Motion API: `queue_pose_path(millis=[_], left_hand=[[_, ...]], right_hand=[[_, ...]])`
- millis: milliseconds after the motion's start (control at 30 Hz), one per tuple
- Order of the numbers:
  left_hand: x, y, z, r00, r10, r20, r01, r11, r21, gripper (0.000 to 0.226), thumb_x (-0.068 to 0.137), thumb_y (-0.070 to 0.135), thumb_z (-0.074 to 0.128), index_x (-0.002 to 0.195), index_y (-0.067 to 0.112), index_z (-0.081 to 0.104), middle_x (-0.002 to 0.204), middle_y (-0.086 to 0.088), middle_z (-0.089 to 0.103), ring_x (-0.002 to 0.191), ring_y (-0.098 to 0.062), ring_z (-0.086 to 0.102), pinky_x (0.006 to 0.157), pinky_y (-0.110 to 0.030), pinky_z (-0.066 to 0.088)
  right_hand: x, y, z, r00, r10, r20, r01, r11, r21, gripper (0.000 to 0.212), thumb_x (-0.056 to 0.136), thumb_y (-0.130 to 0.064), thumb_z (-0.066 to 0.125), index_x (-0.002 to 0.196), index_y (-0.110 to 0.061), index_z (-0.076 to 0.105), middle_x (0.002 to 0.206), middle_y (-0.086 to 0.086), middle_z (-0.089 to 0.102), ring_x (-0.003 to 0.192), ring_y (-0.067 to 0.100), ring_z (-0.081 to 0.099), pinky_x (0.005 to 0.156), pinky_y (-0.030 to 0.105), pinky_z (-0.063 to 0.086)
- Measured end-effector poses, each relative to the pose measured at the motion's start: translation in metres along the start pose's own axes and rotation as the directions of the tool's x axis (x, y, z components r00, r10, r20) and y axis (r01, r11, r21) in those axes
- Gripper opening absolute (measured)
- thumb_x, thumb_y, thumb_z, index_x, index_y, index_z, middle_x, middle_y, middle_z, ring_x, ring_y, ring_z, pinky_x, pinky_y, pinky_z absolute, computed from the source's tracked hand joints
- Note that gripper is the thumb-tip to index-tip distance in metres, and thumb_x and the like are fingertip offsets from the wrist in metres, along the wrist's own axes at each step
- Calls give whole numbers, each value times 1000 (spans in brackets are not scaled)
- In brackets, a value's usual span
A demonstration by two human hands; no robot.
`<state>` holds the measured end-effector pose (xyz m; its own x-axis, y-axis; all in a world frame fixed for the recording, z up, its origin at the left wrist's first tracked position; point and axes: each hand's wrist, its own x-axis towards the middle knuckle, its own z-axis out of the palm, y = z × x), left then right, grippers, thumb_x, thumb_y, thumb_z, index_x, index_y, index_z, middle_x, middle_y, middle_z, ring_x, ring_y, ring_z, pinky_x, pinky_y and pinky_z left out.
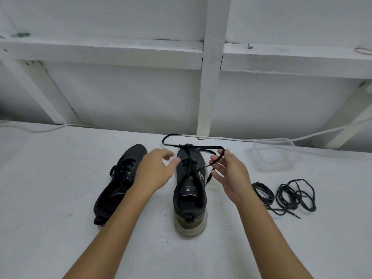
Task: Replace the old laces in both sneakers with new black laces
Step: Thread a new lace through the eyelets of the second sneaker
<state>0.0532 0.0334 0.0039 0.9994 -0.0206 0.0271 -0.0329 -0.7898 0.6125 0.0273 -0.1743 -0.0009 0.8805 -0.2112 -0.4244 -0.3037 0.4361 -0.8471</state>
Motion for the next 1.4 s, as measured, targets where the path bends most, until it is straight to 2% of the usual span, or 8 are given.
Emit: queue_pose_path(millis=[333,533,667,767,933,1167,1300,1400], left_hand=[[-4,26,23,993,-78,91,81,996,-32,7,86,31,70,92,29,74,82,15,61,85,-9,61,66,-21,42],[4,34,9,925,-178,337,364,675,-642,13,92,13,56,80,17,60,77,5,64,67,-10,44,58,-23,34],[5,40,-11,957,-22,290,229,671,-705,12,97,17,60,86,18,65,80,6,67,63,-2,47,55,-13,39],[8,46,-20,972,81,222,100,709,-698,12,97,16,61,90,19,71,89,4,68,68,6,55,59,-5,40],[11,35,-23,940,211,266,-70,886,-458,25,104,32,50,114,41,70,111,10,72,107,-1,62,95,-19,45],[-1,8,-27,925,144,352,-106,986,-125,29,97,53,52,89,33,71,70,-2,65,60,-5,53,65,-27,44],[-6,-7,-45,942,136,306,-130,991,-40,30,90,52,64,75,28,73,70,-10,62,57,-11,48,60,-27,38],[-8,-17,-64,974,128,187,-132,991,9,28,88,52,66,70,31,71,63,1,61,59,-11,54,58,-25,40]], right_hand=[[8,3,2,996,-13,-83,6,996,-90,13,101,-21,58,99,-15,68,78,-2,64,69,10,67,72,27,51],[4,0,9,998,-69,5,65,904,-422,17,100,-19,57,96,-17,74,78,-1,67,59,8,59,58,20,45],[-3,-2,20,968,-92,235,216,780,-587,21,99,-18,59,110,-24,76,78,-8,69,57,-1,59,57,15,46],[-10,-6,30,900,-33,434,343,668,-660,13,95,-29,66,85,-28,74,68,-15,62,58,2,54,61,17,43],[-10,-6,30,861,-45,507,429,599,-676,30,99,-36,62,76,-17,67,71,0,65,65,10,57,67,32,48],[-11,-6,13,938,-130,320,279,833,-478,23,101,-31,59,96,-16,76,85,-4,71,77,6,64,67,21,48],[0,-6,-4,994,-68,89,77,992,-100,23,100,-29,54,82,-21,65,90,-7,69,90,14,64,77,34,46],[13,-4,-23,981,38,-188,-56,994,-92,22,100,-29,52,84,-19,63,86,-2,71,82,16,65,69,32,46]])
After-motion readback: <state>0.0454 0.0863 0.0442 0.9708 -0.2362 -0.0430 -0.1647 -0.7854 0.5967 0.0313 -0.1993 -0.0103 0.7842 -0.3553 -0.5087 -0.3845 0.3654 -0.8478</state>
